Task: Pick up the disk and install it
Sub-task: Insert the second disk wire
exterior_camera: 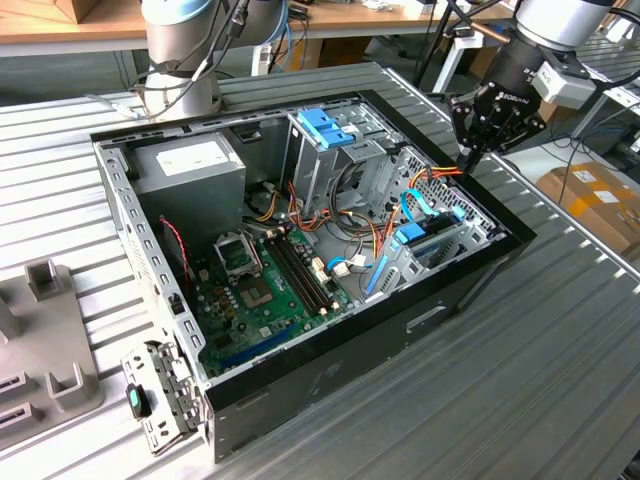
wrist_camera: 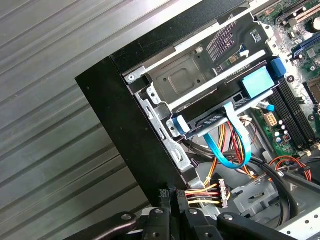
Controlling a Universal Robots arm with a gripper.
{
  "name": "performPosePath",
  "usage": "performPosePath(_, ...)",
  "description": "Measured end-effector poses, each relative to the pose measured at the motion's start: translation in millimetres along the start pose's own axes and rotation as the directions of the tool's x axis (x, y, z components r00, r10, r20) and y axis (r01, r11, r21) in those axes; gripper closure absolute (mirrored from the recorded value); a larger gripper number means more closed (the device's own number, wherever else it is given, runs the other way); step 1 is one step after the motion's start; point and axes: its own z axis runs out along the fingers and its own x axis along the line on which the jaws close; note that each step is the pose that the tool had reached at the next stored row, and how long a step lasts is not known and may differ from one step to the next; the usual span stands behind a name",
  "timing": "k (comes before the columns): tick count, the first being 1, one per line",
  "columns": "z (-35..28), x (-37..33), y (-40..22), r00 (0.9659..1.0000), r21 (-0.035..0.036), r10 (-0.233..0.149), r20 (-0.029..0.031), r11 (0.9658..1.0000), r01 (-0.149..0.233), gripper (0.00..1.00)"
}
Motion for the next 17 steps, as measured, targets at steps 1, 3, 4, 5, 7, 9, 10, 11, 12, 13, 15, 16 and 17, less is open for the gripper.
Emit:
performPosePath(1, -0.2, 0.0, 0.0, 1.0, 0.0002, 0.0, 0.0002, 1.0, 0.0, 0.84)
performPosePath(3, -1.6, 0.0, 0.0, 1.0, -0.0001, 0.0, 0.0, 1.0, 0.0, 0.84)
performPosePath(4, -3.2, 0.0, 0.0, 1.0, 0.0, 0.0, 0.0001, 1.0, 0.0, 0.84)
performPosePath(5, -3.8, 0.0, 0.0, 1.0, 0.0001, 0.0, 0.0001, 1.0, 0.0, 0.84)
performPosePath(7, -5.9, 0.0, 0.0, 1.0, 0.0002, 0.0, 0.0002, 1.0, 0.0, 0.84)
performPosePath(9, -7.4, -0.1, -0.1, 1.0, 0.0002, 0.0, 0.0001, 1.0, 0.0, 0.84)
performPosePath(10, -7.3, 0.0, -0.1, 1.0, 0.0003, 0.0, 0.0002, 1.0, 0.0, 0.84)
performPosePath(11, -7.4, 0.0, -0.1, 1.0, 0.0002, 0.0, 0.0001, 1.0, 0.0, 0.84)
performPosePath(12, -7.5, 0.0, -0.1, 1.0, 0.0001, 0.0, 0.0001, 1.0, 0.0, 0.84)
performPosePath(13, -7.6, 0.0, -0.1, 1.0, 0.0, 0.0, 0.0, 1.0, 0.0, 0.84)
performPosePath(15, -7.6, 0.0, -0.1, 1.0, 0.0001, 0.0, 0.0001, 1.0, 0.0, 0.84)
performPosePath(16, -7.7, 0.0, -0.1, 1.0, 0.0001, 0.0, 0.0, 1.0, 0.0, 0.84)
performPosePath(17, -7.9, -0.5, 0.2, 1.0, -0.0002, 0.0, -0.0001, 1.0, 0.0, 0.84)
